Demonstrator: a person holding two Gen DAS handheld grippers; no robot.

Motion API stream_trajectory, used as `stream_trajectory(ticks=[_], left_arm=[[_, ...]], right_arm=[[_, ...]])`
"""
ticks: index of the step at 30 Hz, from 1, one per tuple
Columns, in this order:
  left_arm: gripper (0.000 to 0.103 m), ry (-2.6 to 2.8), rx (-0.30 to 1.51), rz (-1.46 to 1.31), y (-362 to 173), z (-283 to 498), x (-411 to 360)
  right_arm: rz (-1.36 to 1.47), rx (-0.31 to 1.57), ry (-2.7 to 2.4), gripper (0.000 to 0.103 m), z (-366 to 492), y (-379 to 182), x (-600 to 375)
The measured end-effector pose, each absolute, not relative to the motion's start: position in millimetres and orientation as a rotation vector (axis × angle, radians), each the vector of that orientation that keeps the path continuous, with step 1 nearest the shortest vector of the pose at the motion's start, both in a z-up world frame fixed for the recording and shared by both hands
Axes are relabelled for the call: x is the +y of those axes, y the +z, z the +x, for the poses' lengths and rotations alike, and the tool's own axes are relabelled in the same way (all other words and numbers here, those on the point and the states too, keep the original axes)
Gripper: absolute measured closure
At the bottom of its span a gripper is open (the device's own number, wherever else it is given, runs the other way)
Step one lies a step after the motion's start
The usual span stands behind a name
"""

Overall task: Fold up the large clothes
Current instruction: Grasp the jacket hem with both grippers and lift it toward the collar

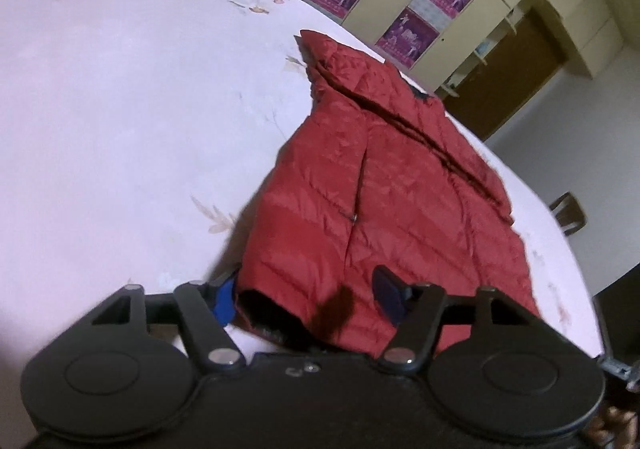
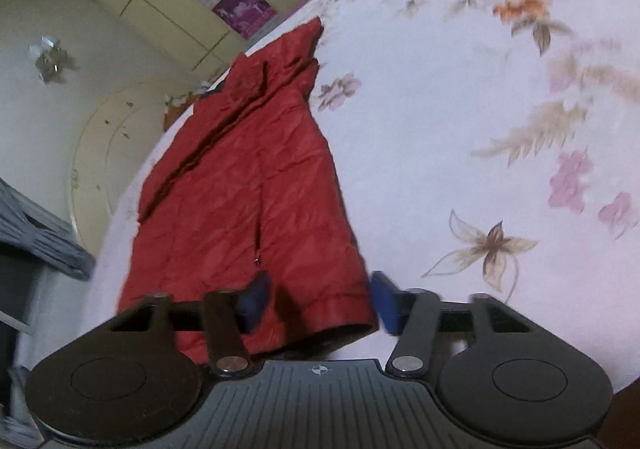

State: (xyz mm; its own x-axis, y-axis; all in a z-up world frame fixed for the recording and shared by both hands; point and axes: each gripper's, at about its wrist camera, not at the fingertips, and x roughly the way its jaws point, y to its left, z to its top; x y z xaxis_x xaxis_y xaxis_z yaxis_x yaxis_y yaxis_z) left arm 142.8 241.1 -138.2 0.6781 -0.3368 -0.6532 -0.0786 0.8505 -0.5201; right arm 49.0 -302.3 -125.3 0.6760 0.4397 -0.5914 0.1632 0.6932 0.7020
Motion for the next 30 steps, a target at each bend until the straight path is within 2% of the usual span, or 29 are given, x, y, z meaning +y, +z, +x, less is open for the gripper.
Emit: stream_trajectory(ticks=[2, 7, 9, 10, 11, 12, 14, 15, 17, 22, 30], left_arm=[[0.046, -0.168, 0.832, -0.542, -139.5, 152.1, 241.8], [0.048, -0.221, 0.86, -0.492, -140.3, 164.8, 235.5], [0.061, -0.238, 0.874, -0.432, -139.0, 166.3, 230.3], [0.074, -0.236, 0.88, -0.401, -139.5, 166.4, 229.1], [0.086, -0.232, 0.882, -0.388, -140.2, 166.0, 229.7], [0.088, -0.234, 0.88, -0.393, -141.2, 165.5, 231.3], [0.096, -0.242, 0.861, -0.398, -140.6, 163.1, 232.4], [0.097, -0.244, 0.84, -0.41, -137.4, 160.3, 232.6], [0.097, -0.253, 0.771, -0.469, -124.1, 153.2, 237.6], [0.097, -0.28, 0.63, -0.478, -80.1, 165.8, 242.2], [0.098, -0.297, 0.527, -0.455, -28.3, 281.6, 233.1]], right_arm=[[0.836, 0.828, 0.177, 0.057, 54.0, -129.4, -306.9], [0.829, 0.841, 0.237, 0.057, 65.7, -132.3, -309.1], [0.799, 0.857, 0.276, 0.057, 69.4, -133.1, -305.3], [0.779, 0.864, 0.296, 0.057, 71.1, -132.2, -303.4], [0.764, 0.87, 0.306, 0.062, 71.8, -132.3, -301.4], [0.743, 0.883, 0.306, 0.077, 74.4, -132.3, -299.2], [0.713, 0.901, 0.309, 0.087, 76.9, -131.5, -296.2], [0.695, 0.898, 0.324, 0.095, 77.0, -128.5, -293.6], [0.684, 0.857, 0.335, 0.098, 75.8, -116.6, -292.6], [0.681, 0.728, 0.34, 0.099, 90.4, -64.5, -299.8], [0.665, 0.618, 0.303, 0.099, 190.4, -3.9, -294.4]])
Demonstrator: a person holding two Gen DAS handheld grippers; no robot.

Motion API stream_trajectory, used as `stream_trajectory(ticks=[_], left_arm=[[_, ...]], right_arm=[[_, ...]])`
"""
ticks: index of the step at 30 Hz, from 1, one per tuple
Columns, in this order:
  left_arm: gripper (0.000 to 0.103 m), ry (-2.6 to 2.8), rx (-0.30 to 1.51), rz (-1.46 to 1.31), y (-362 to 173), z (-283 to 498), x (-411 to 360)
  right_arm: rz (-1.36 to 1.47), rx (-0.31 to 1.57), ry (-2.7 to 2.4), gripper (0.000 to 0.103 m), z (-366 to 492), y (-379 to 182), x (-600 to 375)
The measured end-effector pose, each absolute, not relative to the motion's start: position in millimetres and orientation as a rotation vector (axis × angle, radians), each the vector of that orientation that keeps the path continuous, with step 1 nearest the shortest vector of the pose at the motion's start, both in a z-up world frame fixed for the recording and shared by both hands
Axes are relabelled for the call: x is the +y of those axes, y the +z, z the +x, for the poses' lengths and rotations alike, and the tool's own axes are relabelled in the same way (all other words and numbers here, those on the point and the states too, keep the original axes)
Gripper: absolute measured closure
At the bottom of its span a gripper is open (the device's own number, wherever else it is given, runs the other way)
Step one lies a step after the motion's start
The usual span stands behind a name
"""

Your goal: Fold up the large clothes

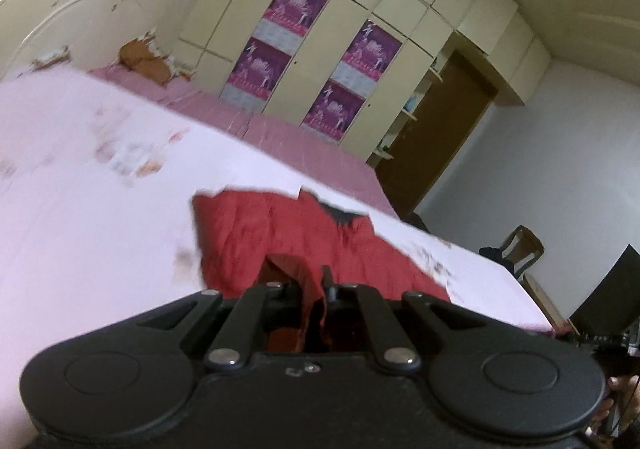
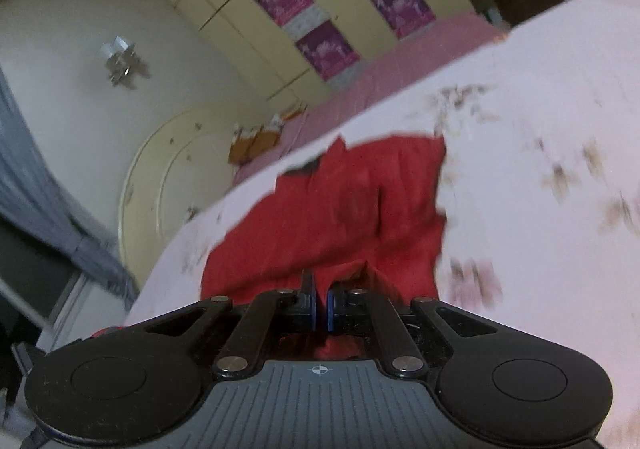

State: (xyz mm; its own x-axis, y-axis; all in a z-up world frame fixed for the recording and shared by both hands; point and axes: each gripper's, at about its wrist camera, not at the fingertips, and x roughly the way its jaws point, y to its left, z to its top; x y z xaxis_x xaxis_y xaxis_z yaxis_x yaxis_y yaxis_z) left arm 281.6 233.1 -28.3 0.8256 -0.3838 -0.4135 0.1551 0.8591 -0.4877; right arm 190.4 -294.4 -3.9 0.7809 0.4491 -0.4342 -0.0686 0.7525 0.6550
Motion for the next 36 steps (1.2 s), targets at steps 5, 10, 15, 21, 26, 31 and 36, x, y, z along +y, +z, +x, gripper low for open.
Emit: stream_trajectory(ticks=[5, 10, 15, 21, 26, 31, 36], left_arm=[[0.098, -0.324, 0.555, -0.439, -23.5, 371.8, 222.0], [0.098, -0.333, 0.642, -0.459, -48.8, 458.9, 217.5], [0.098, -0.323, 0.725, -0.478, -80.2, 514.3, 215.5], [0.026, -0.265, 0.692, -0.576, -99.0, 550.4, 235.2], [0.025, -0.287, 0.72, -0.461, -101.1, 560.5, 232.0], [0.043, -0.265, 0.914, -0.326, -129.4, 582.9, 217.7], [0.092, -0.304, 0.892, -0.263, -132.9, 583.6, 206.2]], right_arm=[[0.689, 0.603, 0.28, 0.099, 272.7, 8.4, -299.0], [0.74, 0.668, 0.243, 0.099, 363.4, -8.5, -307.6], [0.767, 0.741, 0.204, 0.099, 423.4, -37.5, -312.5], [0.757, 0.737, 0.052, 0.033, 463.1, -62.1, -325.1], [0.633, 0.731, 0.057, 0.036, 476.4, -72.3, -319.4], [0.47, 0.812, 0.049, 0.036, 501.8, -94.0, -293.1], [0.373, 0.852, 0.054, 0.094, 516.4, -114.8, -275.6]])
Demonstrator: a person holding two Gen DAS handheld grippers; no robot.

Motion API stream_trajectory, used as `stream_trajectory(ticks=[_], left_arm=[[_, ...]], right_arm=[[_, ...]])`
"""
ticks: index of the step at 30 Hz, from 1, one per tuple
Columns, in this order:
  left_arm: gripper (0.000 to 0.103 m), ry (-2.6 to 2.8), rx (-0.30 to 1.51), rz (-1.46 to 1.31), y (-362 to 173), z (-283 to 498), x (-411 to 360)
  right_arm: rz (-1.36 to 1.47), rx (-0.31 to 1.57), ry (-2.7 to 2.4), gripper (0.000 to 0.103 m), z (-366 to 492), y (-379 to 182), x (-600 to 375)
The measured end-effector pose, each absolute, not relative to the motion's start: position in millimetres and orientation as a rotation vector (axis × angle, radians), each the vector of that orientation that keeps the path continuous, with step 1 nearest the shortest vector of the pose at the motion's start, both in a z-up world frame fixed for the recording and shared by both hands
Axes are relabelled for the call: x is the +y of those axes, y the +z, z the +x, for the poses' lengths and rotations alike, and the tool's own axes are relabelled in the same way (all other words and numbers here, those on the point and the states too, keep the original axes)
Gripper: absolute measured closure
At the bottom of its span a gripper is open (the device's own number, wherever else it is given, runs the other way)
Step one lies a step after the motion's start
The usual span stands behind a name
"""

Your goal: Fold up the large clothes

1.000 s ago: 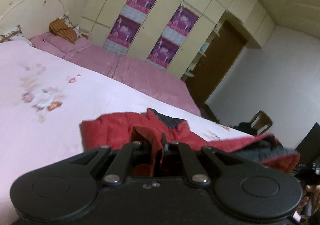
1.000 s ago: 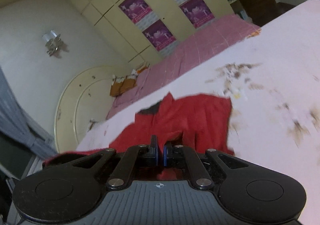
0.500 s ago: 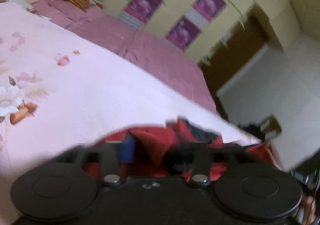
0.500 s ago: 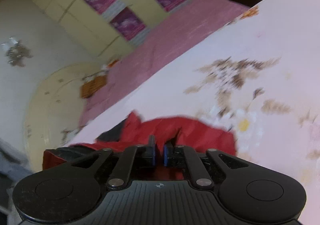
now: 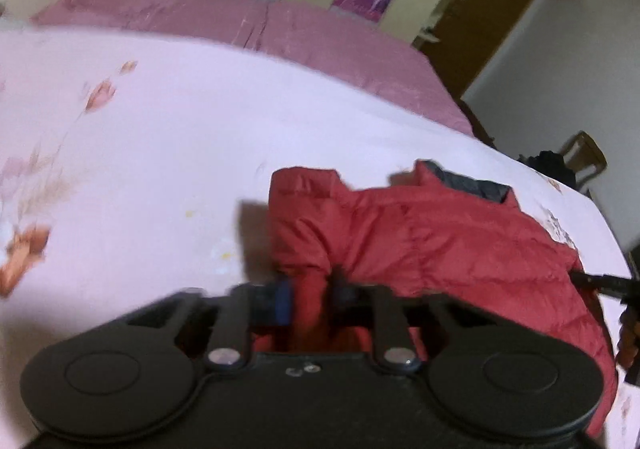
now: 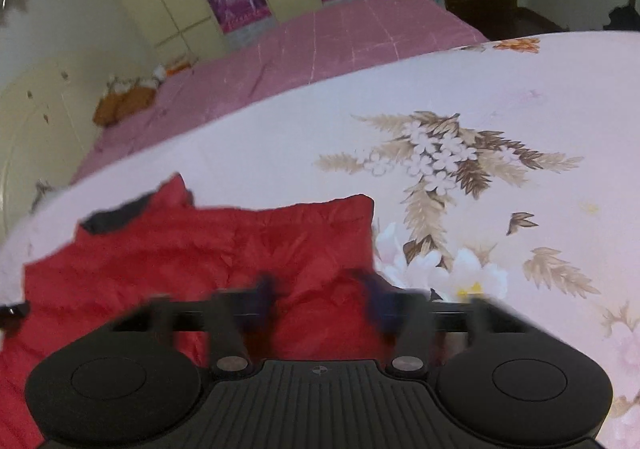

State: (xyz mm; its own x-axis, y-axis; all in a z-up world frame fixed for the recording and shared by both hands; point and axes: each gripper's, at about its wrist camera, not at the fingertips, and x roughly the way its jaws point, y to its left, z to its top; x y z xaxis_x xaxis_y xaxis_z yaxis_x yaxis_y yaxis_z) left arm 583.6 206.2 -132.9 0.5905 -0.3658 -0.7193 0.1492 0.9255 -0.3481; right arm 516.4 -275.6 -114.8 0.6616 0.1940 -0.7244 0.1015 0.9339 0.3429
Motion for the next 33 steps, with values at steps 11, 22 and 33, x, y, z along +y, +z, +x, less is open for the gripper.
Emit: stream_trajectory(ticks=[11, 22, 33], left_arm=[[0.097, -0.263, 0.68, -0.072, -110.8, 597.0, 173.1], [0.092, -0.251, 0.769, -0.048, -146.3, 606.7, 164.1], [0.046, -0.327, 0.625, 0.056, -71.3, 513.5, 125.1]], right_arm=[[0.175, 0.617, -0.008, 0.097, 518.8, -86.7, -257.2], [0.094, 0.706, -0.086, 0.097, 526.3, -153.3, -252.8], [0.138, 0.654, 0.067, 0.058, 473.4, -85.2, -233.5]])
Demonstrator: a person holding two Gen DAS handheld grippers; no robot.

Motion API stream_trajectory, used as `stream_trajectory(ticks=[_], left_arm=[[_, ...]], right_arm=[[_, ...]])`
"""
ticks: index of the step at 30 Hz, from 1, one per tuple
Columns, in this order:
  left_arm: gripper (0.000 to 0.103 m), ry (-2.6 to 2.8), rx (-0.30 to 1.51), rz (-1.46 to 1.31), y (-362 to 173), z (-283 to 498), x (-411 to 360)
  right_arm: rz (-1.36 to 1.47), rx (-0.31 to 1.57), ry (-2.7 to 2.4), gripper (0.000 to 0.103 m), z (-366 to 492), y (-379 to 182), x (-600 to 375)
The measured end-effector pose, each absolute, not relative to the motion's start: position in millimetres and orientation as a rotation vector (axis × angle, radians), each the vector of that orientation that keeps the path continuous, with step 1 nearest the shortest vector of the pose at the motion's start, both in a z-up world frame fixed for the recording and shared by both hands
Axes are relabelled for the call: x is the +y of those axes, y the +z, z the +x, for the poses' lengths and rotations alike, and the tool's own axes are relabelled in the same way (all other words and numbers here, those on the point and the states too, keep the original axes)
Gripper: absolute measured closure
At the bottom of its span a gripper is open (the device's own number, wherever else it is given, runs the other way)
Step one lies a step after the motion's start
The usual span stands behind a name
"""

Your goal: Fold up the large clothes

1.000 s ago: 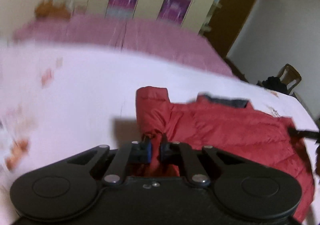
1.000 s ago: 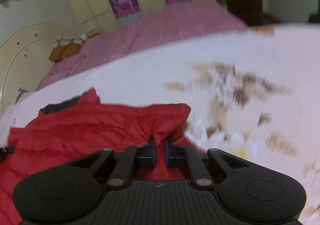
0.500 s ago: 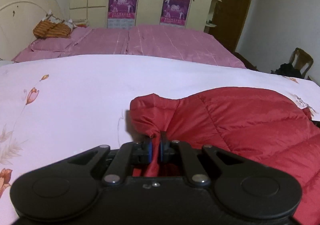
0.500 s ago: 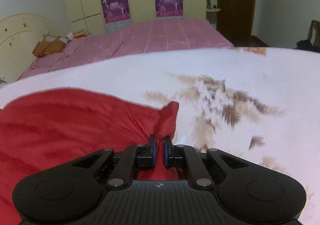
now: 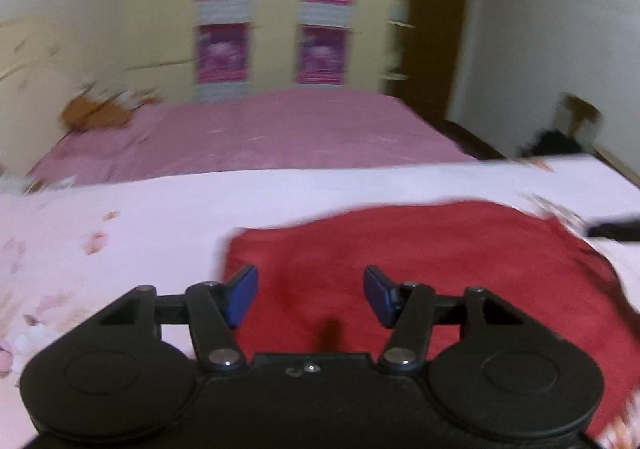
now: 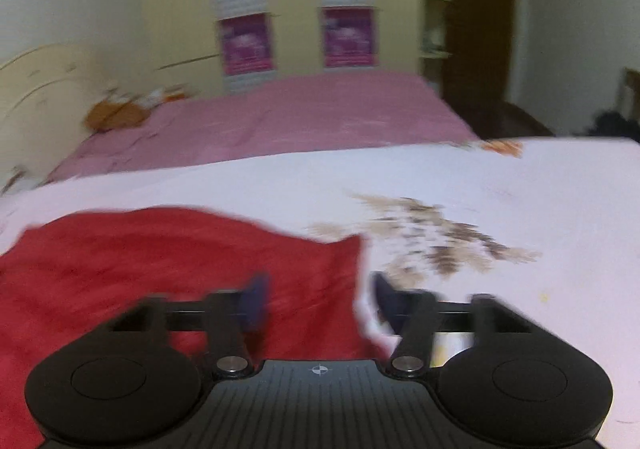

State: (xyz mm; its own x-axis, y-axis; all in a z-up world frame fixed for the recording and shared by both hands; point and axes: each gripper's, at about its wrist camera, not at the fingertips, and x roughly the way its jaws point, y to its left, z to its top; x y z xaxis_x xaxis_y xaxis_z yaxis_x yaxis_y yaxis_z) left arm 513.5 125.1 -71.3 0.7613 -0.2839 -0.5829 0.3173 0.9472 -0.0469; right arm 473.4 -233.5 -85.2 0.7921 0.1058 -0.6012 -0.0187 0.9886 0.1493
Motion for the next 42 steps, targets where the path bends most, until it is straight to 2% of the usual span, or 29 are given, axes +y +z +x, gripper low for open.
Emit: stream_trajectory(ticks=[4, 8, 11, 17, 23, 33, 34, 35, 36, 37, 38, 39, 42], left_arm=[[0.045, -0.369, 0.698, 0.156, -104.7, 507.9, 70.9], [0.045, -0.318, 0.718, 0.11, -120.4, 514.7, 78.8], [0.048, -0.292, 0.7, 0.075, -103.6, 497.9, 94.5], [0.048, -0.325, 0.636, 0.026, -84.8, 429.1, 100.1], [0.046, -0.265, 0.66, 0.02, -110.8, 412.9, 92.2], [0.045, -0.074, 0.713, -0.021, -112.3, 411.4, 164.2], [0.044, -0.059, 0.707, -0.052, -107.9, 408.6, 170.2], [0.031, -0.039, 0.693, -0.083, -103.0, 405.3, 174.9], [0.023, -0.017, 0.671, -0.114, -97.3, 397.8, 180.1], [0.017, -0.007, 0.655, -0.137, -93.4, 391.5, 183.4], [0.018, -0.009, 0.64, -0.177, -89.1, 382.6, 187.5], [0.018, -0.017, 0.633, -0.233, -86.7, 373.9, 192.0], [0.022, -0.05, 0.651, -0.385, -91.6, 355.9, 199.0]], right_arm=[[0.05, 0.721, 0.189, 0.058, 469.9, -100.4, -175.5], [0.055, 0.786, 0.126, 0.058, 488.6, -132.4, -172.7], [0.058, 0.795, 0.119, 0.058, 487.7, -126.4, -176.5], [0.043, 0.649, 0.214, 0.057, 407.7, -78.7, -150.6], [-0.07, 0.673, 0.292, 0.058, 383.9, -101.9, -103.2], [0.019, 0.74, -0.034, 0.058, 377.1, -122.1, -207.3], [0.061, 0.74, -0.049, 0.058, 375.5, -119.1, -216.2], [0.125, 0.729, -0.065, 0.057, 371.4, -114.1, -225.9], [0.205, 0.708, -0.079, 0.057, 364.9, -108.0, -236.6], [0.262, 0.693, -0.09, 0.055, 355.0, -102.5, -245.4], [0.309, 0.682, -0.102, 0.034, 346.7, -99.5, -251.7], [0.354, 0.662, -0.106, 0.027, 337.3, -97.1, -256.6], [0.548, 0.653, -0.101, 0.027, 307.4, -98.0, -275.7]])
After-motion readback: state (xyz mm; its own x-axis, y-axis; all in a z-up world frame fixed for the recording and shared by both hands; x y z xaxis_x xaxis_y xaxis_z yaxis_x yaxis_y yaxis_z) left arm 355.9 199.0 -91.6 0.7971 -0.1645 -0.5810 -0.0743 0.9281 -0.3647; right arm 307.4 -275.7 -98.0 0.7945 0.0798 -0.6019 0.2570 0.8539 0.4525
